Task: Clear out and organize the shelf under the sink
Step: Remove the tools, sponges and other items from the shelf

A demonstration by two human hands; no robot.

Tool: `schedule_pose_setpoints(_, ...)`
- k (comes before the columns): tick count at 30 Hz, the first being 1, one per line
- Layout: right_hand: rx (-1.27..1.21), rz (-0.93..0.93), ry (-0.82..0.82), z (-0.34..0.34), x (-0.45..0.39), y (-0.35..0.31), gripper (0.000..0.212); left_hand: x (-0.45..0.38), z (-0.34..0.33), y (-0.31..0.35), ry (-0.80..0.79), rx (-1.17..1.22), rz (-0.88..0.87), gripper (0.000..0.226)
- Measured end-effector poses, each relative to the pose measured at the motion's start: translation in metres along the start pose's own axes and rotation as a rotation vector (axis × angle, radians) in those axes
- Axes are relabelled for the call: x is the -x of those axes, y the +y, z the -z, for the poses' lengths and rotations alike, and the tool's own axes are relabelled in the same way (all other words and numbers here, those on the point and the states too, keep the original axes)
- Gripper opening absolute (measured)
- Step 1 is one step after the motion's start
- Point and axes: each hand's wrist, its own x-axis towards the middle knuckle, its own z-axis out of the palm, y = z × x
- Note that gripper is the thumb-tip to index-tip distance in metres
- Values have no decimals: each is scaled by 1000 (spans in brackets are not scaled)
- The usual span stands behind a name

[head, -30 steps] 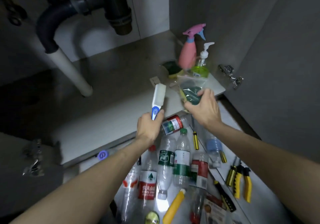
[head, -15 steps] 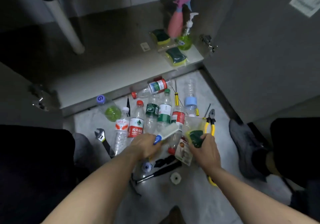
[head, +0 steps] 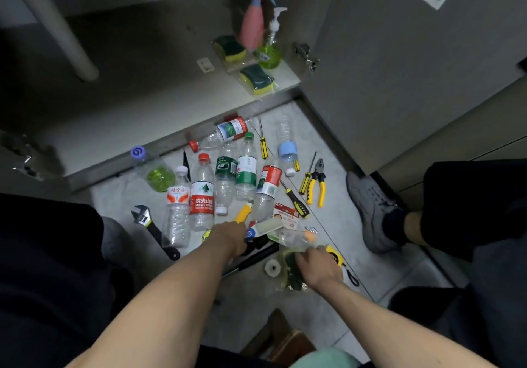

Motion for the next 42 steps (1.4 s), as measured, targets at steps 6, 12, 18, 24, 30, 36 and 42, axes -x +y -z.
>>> schedule_pose_setpoints(6, -191, 49, 156, 43, -34, -26, 25, -13, 13, -3, 53, 45, -21, 40)
schedule_pose_setpoints(12, -287, 300, 259, 139, -95, -95, 27, -34, 85, -29, 246, 126, 13, 23)
schedule_pose_setpoints(18, -173, 503, 305, 259, -166, -172, 11, -69, 202, -69, 496, 192, 88, 20)
schedule_pose_setpoints(24, -94, 562, 364, 312, -224, -232, 13, -121, 293, -94, 643, 313, 111, 22)
schedule_pose_setpoints(30, -65, 555, 389, 294, -274, -250, 67, -199, 351, -92, 761, 259, 70, 36)
schedule_pose_setpoints(36, 36, 561, 421, 271, -310, -236, 70, -277, 385, -96, 665, 159, 76, 53)
schedule_pose_setpoints(42, 59, 548, 580, 259, -315, -240, 72, -281, 356, -114, 726, 228, 168, 52)
